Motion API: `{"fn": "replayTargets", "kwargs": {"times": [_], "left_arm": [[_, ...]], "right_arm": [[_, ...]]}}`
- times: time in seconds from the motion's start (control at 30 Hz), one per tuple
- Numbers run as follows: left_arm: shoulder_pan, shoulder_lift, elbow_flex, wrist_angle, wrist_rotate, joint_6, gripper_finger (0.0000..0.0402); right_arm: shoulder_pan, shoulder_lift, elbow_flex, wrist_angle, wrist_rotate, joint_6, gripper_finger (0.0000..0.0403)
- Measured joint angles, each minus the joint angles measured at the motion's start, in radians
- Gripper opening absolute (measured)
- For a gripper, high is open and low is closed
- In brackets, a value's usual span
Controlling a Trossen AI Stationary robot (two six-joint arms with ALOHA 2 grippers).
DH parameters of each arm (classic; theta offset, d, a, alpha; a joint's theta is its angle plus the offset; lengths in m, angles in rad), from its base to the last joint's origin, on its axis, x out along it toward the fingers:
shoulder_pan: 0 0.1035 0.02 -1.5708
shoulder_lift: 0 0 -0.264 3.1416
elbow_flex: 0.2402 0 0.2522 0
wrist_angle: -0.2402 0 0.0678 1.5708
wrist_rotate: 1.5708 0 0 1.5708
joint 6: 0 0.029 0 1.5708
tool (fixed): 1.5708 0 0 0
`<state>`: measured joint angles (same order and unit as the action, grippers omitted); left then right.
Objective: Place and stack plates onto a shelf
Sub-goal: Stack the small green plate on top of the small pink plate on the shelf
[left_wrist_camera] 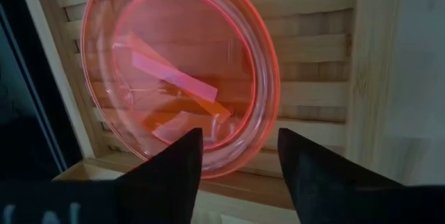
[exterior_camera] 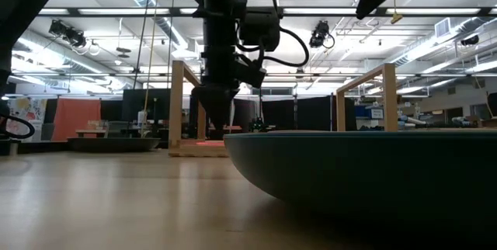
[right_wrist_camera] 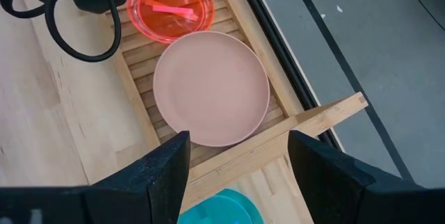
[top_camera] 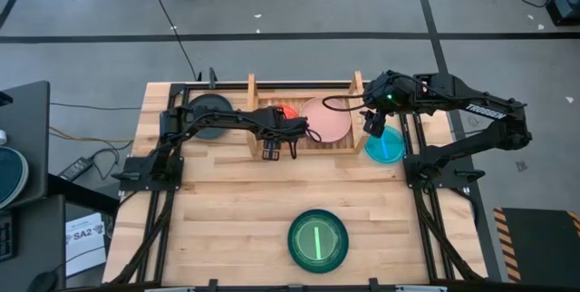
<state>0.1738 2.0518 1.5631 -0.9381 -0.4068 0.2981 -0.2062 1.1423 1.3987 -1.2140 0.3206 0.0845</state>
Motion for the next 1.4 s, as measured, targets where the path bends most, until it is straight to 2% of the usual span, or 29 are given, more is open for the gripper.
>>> {"fn": "replayTargets", "kwargs": {"times": [0.13,0.83,1.0,1.23,1.4], "left_arm": [[0.000,0.000,0.000,0.007,0.000,0.001,0.0208],[-0.001,-0.001,0.000,0.040,0.000,-0.010,0.0206],[-0.006,-0.015,0.001,0.064,0.020,-0.025,0.0206],[-0.017,-0.028,0.002,0.080,0.038,-0.026,0.0206],[-0.025,-0.028,0.002,0.082,0.038,-0.025,0.0206]], "right_arm": [[0.000,0.000,0.000,0.000,0.000,0.000,0.0248],[0.023,0.000,0.000,0.000,0.000,0.000,0.0248],[0.093,0.000,0.000,0.009,0.000,0.032,0.0248],[0.235,0.009,-0.001,0.032,-0.003,0.180,0.0248],[0.358,0.012,-0.074,0.135,-0.017,0.268,0.0248]]}}
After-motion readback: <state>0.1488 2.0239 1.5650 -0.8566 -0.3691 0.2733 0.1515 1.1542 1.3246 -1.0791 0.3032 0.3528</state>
